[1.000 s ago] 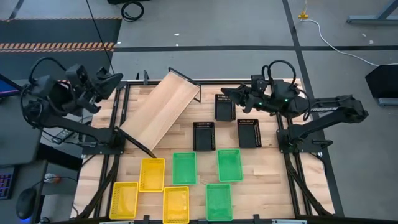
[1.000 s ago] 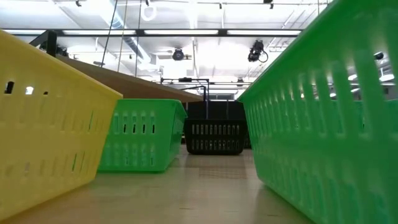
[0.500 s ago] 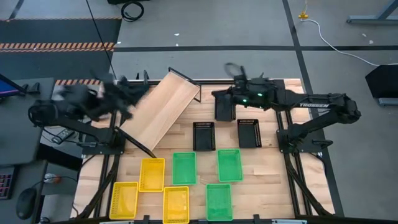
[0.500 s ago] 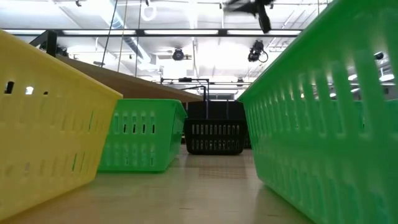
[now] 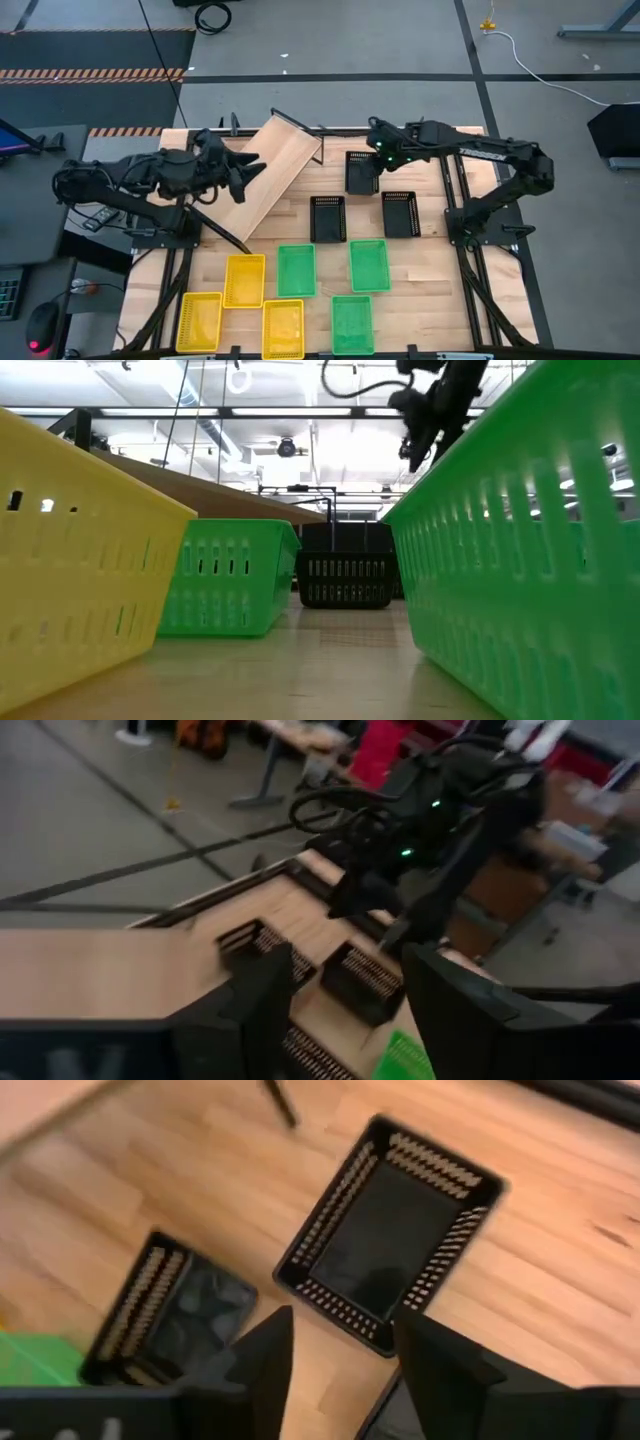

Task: Stack baskets on shelf by color
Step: Put the top black bin on the shelf

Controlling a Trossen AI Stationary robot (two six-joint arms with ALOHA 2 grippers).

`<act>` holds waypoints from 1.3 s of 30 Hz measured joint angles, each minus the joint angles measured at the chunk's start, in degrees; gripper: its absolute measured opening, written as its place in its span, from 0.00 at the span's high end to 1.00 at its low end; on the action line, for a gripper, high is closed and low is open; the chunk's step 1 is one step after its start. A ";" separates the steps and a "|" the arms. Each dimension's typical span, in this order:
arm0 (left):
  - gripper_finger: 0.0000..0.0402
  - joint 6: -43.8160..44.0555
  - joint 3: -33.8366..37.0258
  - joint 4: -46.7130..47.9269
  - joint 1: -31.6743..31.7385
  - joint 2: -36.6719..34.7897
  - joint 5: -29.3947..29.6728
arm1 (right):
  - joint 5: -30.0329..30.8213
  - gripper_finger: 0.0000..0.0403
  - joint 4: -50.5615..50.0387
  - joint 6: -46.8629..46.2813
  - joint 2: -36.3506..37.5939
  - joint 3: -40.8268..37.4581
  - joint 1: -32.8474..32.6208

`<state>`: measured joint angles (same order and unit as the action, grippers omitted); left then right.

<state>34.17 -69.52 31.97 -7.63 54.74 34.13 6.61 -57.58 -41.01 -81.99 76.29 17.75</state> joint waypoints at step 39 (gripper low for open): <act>0.50 9.52 0.00 7.26 -0.10 -0.15 -1.64 | -3.18 0.65 -0.90 27.25 -25.72 0.21 -2.98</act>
<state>43.69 -69.52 39.22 -7.73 54.59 32.49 3.44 -58.48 -13.76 -107.71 76.50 14.77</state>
